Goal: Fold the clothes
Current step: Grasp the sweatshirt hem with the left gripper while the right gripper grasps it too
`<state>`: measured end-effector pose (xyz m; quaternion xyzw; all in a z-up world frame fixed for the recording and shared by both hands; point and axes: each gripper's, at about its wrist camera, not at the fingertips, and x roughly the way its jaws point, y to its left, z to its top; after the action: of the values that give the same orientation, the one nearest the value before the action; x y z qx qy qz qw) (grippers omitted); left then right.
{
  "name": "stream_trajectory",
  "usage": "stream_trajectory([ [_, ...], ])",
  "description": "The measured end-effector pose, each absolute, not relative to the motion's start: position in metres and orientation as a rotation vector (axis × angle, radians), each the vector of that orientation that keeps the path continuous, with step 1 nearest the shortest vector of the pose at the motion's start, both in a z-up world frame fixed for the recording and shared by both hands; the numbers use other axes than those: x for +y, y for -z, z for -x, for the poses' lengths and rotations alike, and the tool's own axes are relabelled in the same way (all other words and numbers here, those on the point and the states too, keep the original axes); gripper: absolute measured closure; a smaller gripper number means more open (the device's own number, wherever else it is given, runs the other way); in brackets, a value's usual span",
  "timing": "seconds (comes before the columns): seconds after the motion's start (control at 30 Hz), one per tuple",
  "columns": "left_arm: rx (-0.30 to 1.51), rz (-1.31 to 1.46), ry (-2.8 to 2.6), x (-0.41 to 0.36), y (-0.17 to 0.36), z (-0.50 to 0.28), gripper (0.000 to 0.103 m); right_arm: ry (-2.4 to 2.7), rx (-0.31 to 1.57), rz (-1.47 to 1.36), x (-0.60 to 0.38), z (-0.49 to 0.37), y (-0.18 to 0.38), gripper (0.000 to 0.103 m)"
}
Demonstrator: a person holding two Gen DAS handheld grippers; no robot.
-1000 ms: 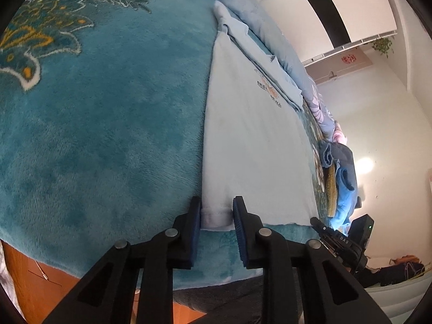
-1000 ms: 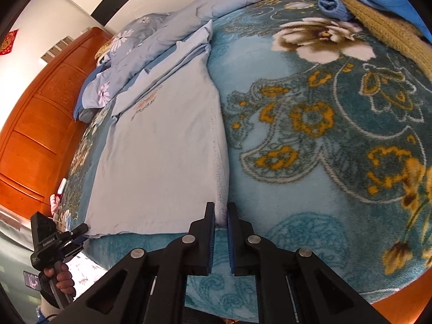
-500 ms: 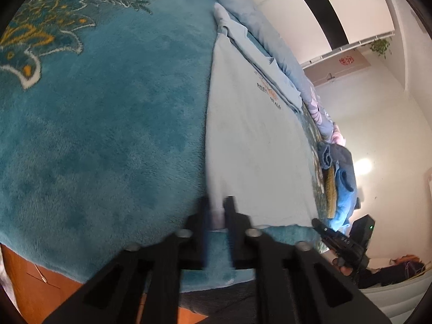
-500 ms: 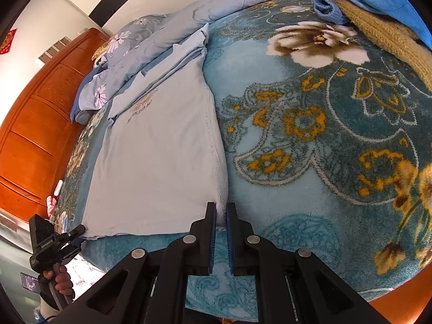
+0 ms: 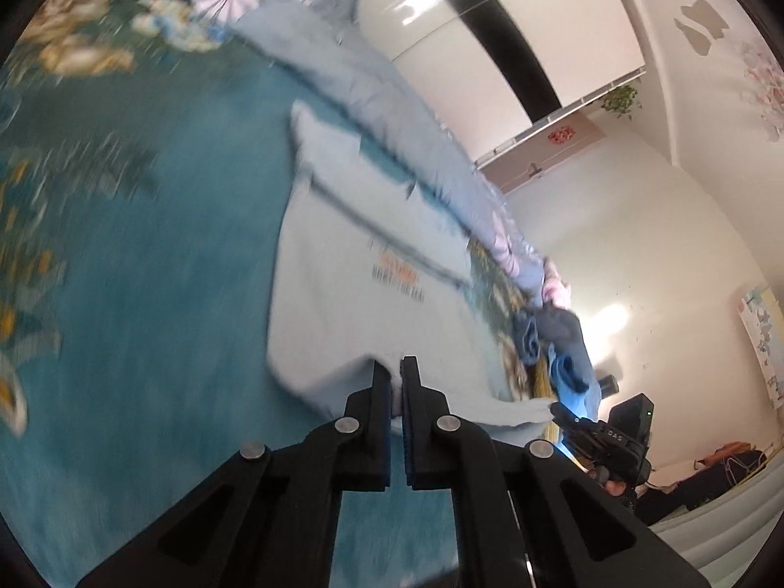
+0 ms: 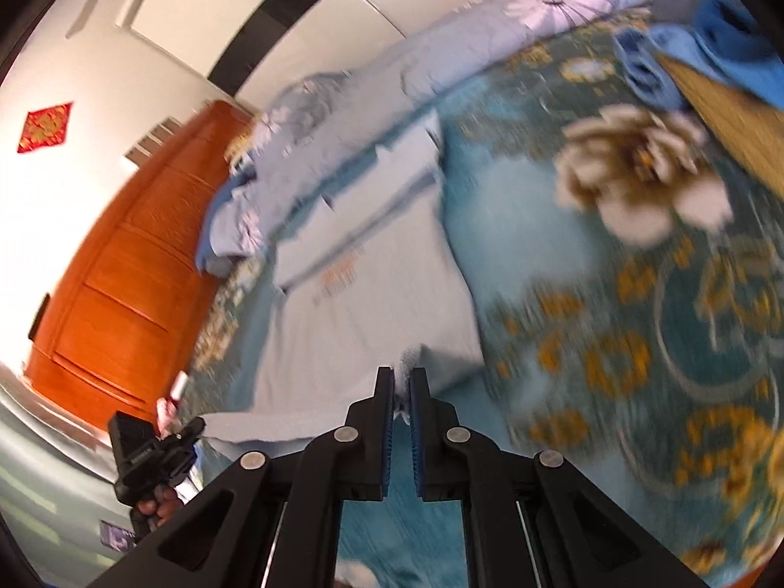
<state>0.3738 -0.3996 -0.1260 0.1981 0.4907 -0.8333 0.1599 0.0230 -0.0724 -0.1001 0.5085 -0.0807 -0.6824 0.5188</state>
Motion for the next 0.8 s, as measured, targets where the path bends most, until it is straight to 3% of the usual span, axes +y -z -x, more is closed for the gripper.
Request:
stream_trajectory([
  [0.33,1.201,-0.56,2.427,-0.509,0.08,-0.29,0.1,1.679,-0.206,-1.137,-0.184,0.051,0.057,0.097],
  [0.8,1.159,-0.683,2.277,-0.633,0.121,-0.192,0.1,1.766,-0.14,-1.228,-0.343,0.16,0.096,0.097],
])
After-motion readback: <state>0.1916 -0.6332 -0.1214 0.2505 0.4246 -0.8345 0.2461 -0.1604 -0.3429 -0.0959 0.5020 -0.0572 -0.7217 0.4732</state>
